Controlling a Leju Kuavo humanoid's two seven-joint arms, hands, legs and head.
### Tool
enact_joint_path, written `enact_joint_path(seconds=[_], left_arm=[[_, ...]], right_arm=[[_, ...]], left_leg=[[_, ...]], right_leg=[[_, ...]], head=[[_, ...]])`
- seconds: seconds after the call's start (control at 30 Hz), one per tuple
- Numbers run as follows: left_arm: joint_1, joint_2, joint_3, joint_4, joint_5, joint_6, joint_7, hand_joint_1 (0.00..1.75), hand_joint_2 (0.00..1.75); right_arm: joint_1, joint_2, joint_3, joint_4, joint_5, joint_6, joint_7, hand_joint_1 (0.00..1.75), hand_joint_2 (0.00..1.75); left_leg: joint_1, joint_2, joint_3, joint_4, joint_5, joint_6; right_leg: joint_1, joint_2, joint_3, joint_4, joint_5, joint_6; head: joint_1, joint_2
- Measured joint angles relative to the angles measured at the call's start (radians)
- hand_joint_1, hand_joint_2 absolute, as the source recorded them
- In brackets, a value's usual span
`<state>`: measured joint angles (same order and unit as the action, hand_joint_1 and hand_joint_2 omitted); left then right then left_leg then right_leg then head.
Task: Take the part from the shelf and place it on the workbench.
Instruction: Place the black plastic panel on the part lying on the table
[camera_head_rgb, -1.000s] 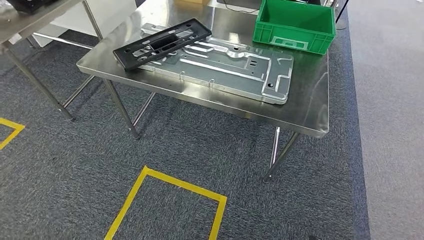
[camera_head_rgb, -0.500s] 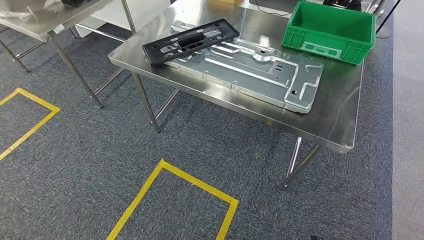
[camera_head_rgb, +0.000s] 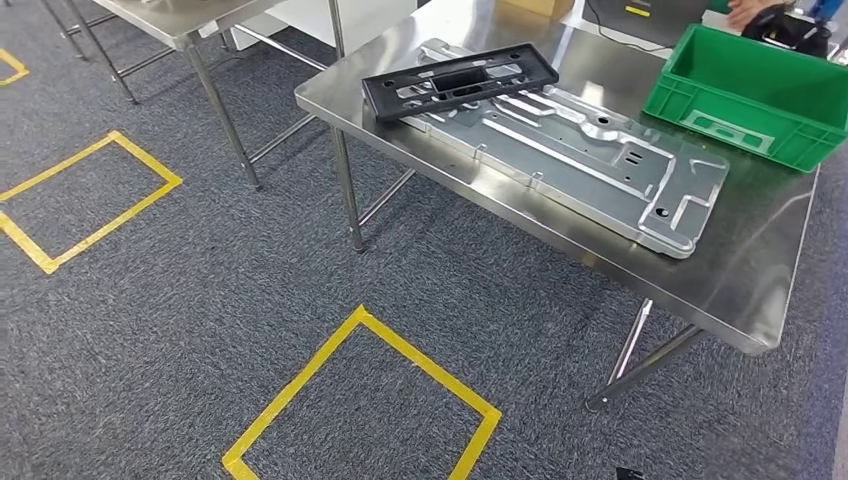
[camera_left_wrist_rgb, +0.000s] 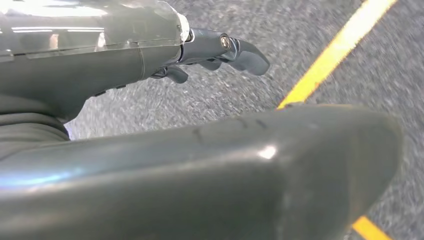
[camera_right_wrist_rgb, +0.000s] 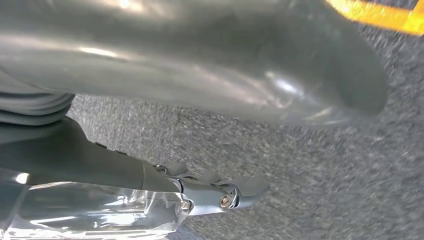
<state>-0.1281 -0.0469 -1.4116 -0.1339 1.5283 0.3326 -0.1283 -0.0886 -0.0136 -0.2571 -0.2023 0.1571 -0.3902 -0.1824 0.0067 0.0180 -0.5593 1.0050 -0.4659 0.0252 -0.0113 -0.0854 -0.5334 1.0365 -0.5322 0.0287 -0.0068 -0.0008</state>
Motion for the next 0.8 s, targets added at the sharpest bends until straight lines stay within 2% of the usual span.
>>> enact_joint_path(seconds=[0.07, 0.1, 0.13, 0.17, 0.2, 0.23, 0.3, 0.33, 0.37, 0.43, 0.47, 0.5, 0.53, 0.57, 0.6, 0.63, 0.67, 0.7, 0.73, 0.8], left_arm=[[-0.003, 0.0, -0.001, 0.0, 0.0, 0.0, 0.0, 0.0, 0.0], [-0.003, 0.0, -0.001, 0.0, 0.0, 0.0, 0.0, 0.0, 0.0], [-0.002, -0.001, -0.002, 0.0, -0.001, 0.0, 0.001, 0.0, 0.0], [-0.001, -0.001, -0.003, 0.0, -0.001, 0.0, 0.001, 0.0, 0.0], [0.0, -0.001, -0.004, 0.0, -0.001, 0.0, 0.001, 0.0, 0.0], [0.001, -0.001, -0.004, 0.0, -0.002, 0.0, 0.002, 0.0, 0.0], [-0.001, -0.001, -0.004, 0.0, -0.002, 0.0, 0.002, 0.0, 0.0], [-0.003, -0.001, -0.004, 0.0, -0.002, 0.0, 0.003, 0.0, 0.0], [-0.003, -0.001, -0.004, 0.0, -0.002, -0.001, 0.003, 0.0, 0.0], [-0.001, -0.001, -0.004, 0.0, -0.001, -0.001, 0.003, 0.0, 0.0], [0.001, -0.001, -0.004, 0.0, 0.0, -0.001, 0.003, 0.0, 0.0], [0.001, -0.001, -0.004, 0.0, 0.0, -0.001, 0.003, 0.0, 0.0], [0.0, -0.001, -0.004, 0.0, 0.0, -0.001, 0.002, 0.0, 0.0], [-0.002, 0.0, -0.004, 0.0, 0.0, -0.001, 0.002, 0.0, 0.0], [-0.004, 0.0, -0.004, 0.0, 0.001, -0.001, 0.002, 0.0, 0.0], [-0.005, 0.0, -0.004, 0.0, 0.001, -0.001, 0.002, 0.0, 0.0], [-0.003, 0.0, -0.004, 0.0, 0.001, -0.001, 0.002, 0.0, 0.0], [-0.001, 0.0, -0.004, 0.0, 0.002, -0.001, 0.002, 0.0, 0.0], [0.0, 0.0, -0.004, 0.0, 0.002, -0.001, 0.003, 0.0, 0.0], [-0.001, 0.0, -0.004, 0.0, 0.003, 0.0, 0.003, 0.0, 0.0]], right_arm=[[0.002, 0.0, 0.0, 0.0, 0.001, 0.0, 0.001, 0.0, 0.0], [0.004, 0.0, 0.0, 0.0, 0.001, 0.0, 0.001, 0.0, 0.0], [0.006, 0.0, 0.0, 0.0, 0.0, 0.0, 0.001, 0.0, 0.0], [0.008, 0.001, 0.0, 0.001, 0.0, 0.0, 0.001, 0.0, 0.0], [0.009, 0.001, 0.0, 0.001, 0.0, 0.0, 0.001, 0.0, 0.0], [0.009, 0.001, 0.0, 0.001, 0.0, 0.0, 0.0, 0.0, 0.0], [0.01, 0.001, 0.0, 0.002, 0.001, 0.0, -0.001, 0.0, 0.0], [0.011, 0.001, 0.0, 0.002, 0.002, 0.0, -0.001, 0.0, 0.0], [0.012, 0.001, 0.0, 0.002, 0.004, 0.0, -0.001, 0.0, 0.0], [0.011, 0.001, 0.0, 0.003, 0.008, 0.0, -0.001, 0.0, 0.0], [0.009, 0.002, 0.0, 0.002, 0.01, 0.0, -0.001, 0.0, 0.0], [0.009, 0.003, 0.0, 0.002, 0.012, 0.0, -0.001, 0.0, 0.0], [0.009, 0.004, 0.0, 0.003, 0.013, 0.0, -0.001, 0.0, 0.0], [0.009, 0.004, 0.0, 0.003, 0.014, 0.0, 0.0, 0.0, 0.0], [0.01, 0.004, 0.0, 0.003, 0.015, 0.001, 0.001, 0.0, 0.0], [0.01, 0.004, 0.0, 0.003, 0.016, 0.001, 0.002, 0.0, 0.0], [0.01, 0.004, 0.0, 0.003, 0.017, 0.001, 0.003, 0.0, 0.0], [0.009, 0.004, 0.0, 0.003, 0.018, 0.002, 0.005, 0.0, 0.0], [0.007, 0.005, 0.0, 0.003, 0.02, 0.003, 0.008, 0.0, 0.0], [0.005, 0.006, 0.0, 0.003, 0.023, 0.007, 0.013, 0.0, 0.0]], left_leg=[[0.002, -0.02, -0.002, -0.003, 0.006, 0.008], [0.002, -0.032, -0.004, -0.003, 0.007, 0.01], [0.002, -0.045, -0.006, -0.002, 0.008, 0.011], [0.002, -0.058, -0.006, -0.001, 0.008, 0.011], [0.002, -0.072, -0.006, 0.0, 0.008, 0.01], [0.002, -0.085, -0.005, 0.001, 0.008, 0.009], [0.002, -0.11, -0.007, 0.005, 0.008, 0.002], [0.002, -0.122, -0.011, 0.007, 0.01, -0.004], [0.003, -0.134, -0.017, 0.007, 0.013, -0.01], [0.006, -0.157, -0.025, 0.004, 0.019, -0.026], [0.005, -0.15, -0.029, 0.007, 0.017, -0.032], [0.003, -0.13, -0.038, 0.026, 0.004, -0.036], [0.001, -0.099, -0.057, 0.064, -0.019, -0.039], [0.0, -0.065, -0.084, 0.124, -0.052, -0.039], [0.001, -0.044, -0.118, 0.195, -0.085, -0.041], [0.002, -0.033, -0.146, 0.256, -0.108, -0.042], [0.004, -0.028, -0.16, 0.289, -0.114, -0.043], [0.005, -0.024, -0.153, 0.281, -0.101, -0.044], [0.005, -0.017, -0.125, 0.234, -0.073, -0.043], [0.001, 0.021, -0.043, 0.091, -0.021, -0.037]], right_leg=[[-0.004, 0.057, -0.047, 0.106, -0.064, 0.007], [-0.004, 0.072, -0.08, 0.174, -0.095, 0.009], [-0.005, 0.079, -0.107, 0.228, -0.112, 0.01], [-0.005, 0.081, -0.12, 0.25, -0.108, 0.011], [-0.006, 0.083, -0.114, 0.232, -0.085, 0.01], [-0.007, 0.09, -0.09, 0.178, -0.047, 0.008], [-0.013, 0.14, -0.032, 0.042, 0.016, 0.003], [-0.014, 0.163, -0.014, -0.001, 0.03, 0.0], [-0.014, 0.178, -0.008, -0.021, 0.032, -0.002], [-0.013, 0.162, -0.007, -0.027, 0.035, -0.011], [-0.014, 0.148, -0.004, -0.033, 0.039, -0.018], [-0.015, 0.133, -0.001, -0.039, 0.042, -0.026], [-0.016, 0.117, 0.002, -0.045, 0.044, -0.034], [-0.012, 0.101, 0.004, -0.046, 0.044, -0.039], [-0.01, 0.084, 0.004, -0.046, 0.043, -0.043], [-0.007, 0.067, 0.003, -0.045, 0.041, -0.044], [-0.005, 0.051, 0.003, -0.044, 0.04, -0.045], [-0.005, 0.037, 0.004, -0.043, 0.039, -0.044], [-0.005, 0.024, 0.005, -0.041, 0.037, -0.042], [-0.001, 0.002, 0.009, -0.037, 0.031, -0.035]], head=[[0.003, 0.0], [0.003, 0.0], [0.003, 0.0], [0.003, 0.0], [0.003, 0.0], [0.003, 0.0], [0.003, 0.0], [0.003, 0.0], [0.002, 0.0], [0.002, 0.0], [0.002, 0.0], [0.0, 0.0], [-0.002, 0.0], [-0.004, 0.0], [-0.006, 0.0], [-0.006, 0.0], [-0.006, 0.0], [-0.006, 0.0], [-0.006, 0.0], [-0.006, 0.0]])
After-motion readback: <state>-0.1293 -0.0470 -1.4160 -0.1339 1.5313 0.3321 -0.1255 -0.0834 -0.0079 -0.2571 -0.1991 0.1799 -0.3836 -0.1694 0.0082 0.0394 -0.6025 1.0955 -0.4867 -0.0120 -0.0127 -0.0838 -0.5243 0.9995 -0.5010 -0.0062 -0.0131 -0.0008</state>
